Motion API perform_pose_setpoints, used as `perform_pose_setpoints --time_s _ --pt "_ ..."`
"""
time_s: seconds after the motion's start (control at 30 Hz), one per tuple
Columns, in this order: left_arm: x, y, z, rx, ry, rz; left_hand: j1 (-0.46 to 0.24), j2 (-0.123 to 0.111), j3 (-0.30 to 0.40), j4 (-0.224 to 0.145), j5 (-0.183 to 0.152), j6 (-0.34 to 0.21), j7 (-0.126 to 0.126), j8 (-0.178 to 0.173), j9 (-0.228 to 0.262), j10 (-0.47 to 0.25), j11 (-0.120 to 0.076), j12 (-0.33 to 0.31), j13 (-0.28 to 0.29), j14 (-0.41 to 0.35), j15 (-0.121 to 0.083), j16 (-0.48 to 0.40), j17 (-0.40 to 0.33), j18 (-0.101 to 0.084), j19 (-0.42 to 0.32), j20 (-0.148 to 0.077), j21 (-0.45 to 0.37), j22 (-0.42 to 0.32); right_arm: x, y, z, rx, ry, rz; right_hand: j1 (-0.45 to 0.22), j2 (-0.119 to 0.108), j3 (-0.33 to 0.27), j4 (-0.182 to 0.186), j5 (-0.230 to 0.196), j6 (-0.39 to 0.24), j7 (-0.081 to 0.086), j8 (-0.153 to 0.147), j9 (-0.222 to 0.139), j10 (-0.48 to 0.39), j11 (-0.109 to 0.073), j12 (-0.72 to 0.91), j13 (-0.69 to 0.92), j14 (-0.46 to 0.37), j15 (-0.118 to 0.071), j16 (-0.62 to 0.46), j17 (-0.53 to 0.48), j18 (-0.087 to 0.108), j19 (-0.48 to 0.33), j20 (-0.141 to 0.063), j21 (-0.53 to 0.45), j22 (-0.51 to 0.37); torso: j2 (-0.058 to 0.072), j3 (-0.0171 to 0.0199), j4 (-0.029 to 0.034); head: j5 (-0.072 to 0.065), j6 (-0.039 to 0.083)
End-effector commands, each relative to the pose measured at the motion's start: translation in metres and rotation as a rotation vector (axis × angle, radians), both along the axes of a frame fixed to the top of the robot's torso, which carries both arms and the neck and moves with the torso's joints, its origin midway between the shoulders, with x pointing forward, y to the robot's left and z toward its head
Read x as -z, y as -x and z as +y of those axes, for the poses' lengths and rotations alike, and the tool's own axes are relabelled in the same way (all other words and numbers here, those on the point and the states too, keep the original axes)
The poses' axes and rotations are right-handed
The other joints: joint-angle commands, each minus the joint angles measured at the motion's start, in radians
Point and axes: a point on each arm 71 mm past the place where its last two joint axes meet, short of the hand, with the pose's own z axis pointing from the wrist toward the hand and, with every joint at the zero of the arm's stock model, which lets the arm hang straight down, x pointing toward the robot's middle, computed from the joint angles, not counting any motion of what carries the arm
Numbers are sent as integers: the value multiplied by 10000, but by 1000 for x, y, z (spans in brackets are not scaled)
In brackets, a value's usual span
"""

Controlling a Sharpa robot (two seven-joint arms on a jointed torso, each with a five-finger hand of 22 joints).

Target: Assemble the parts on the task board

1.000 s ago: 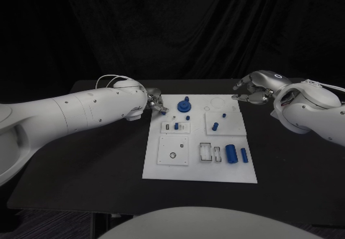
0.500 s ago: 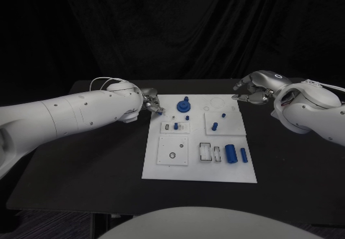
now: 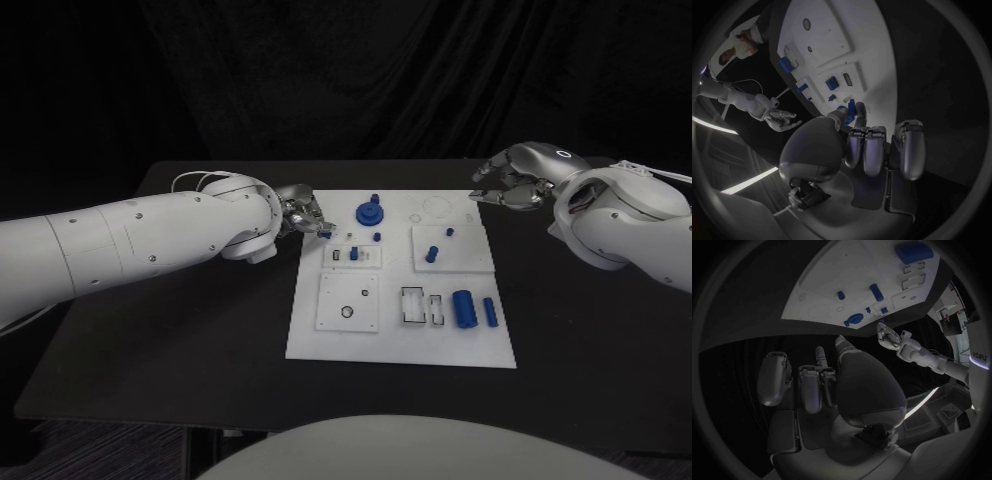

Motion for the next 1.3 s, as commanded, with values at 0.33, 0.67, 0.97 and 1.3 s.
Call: perform_pose_setpoints --time_s 0.33,0.67,0.97,1.3 --pt "-3 10 -8 -257 779 52 -125 14 90 30 -36 7 57 -53 26 1059 -33 34 2606 1038 -62 27 2635 -11 245 -41 -35 1952 1 1 -1 129 -4 -3 129 11 6 -60 72 88 0 -50 -13 788 99 -65 2420 823 72 -46 2095 50 -44 7 -27 1732 -1 -3 8 45 -2" --pt "1 10 -14 -126 764 162 -129 35 119 36 -22 3 56 -54 33 1059 -32 34 2606 1038 -61 27 2635 0 220 -40 -73 1933 1 1 -1 118 -2 6 129 11 6 -60 72 88 0 -50 -13 788 99 -65 2420 823 72 -46 2095 50 -44 7 -27 1732 1 -10 -8 88 -2" --pt "12 15 -14 -104 725 446 -195 58 172 84 -127 -21 74 -59 65 1059 -18 34 2606 1038 -51 27 2635 5 208 -33 -96 1927 1 1 0 117 6 19 131 11 4 -59 85 97 1 -52 -20 786 100 -66 2418 822 74 -49 2093 50 -46 8 -33 1731 24 -2 -10 82 -2" --pt "20 20 -14 -38 755 547 -221 71 195 103 -198 -13 75 -51 85 1059 -14 34 2606 1038 -46 27 2635 10 198 -29 -112 1921 1 1 -1 135 15 26 131 11 4 -59 85 97 1 -52 -20 786 100 -66 2418 822 74 -49 2093 50 -46 8 -33 1731 20 -9 -2 101 -2"
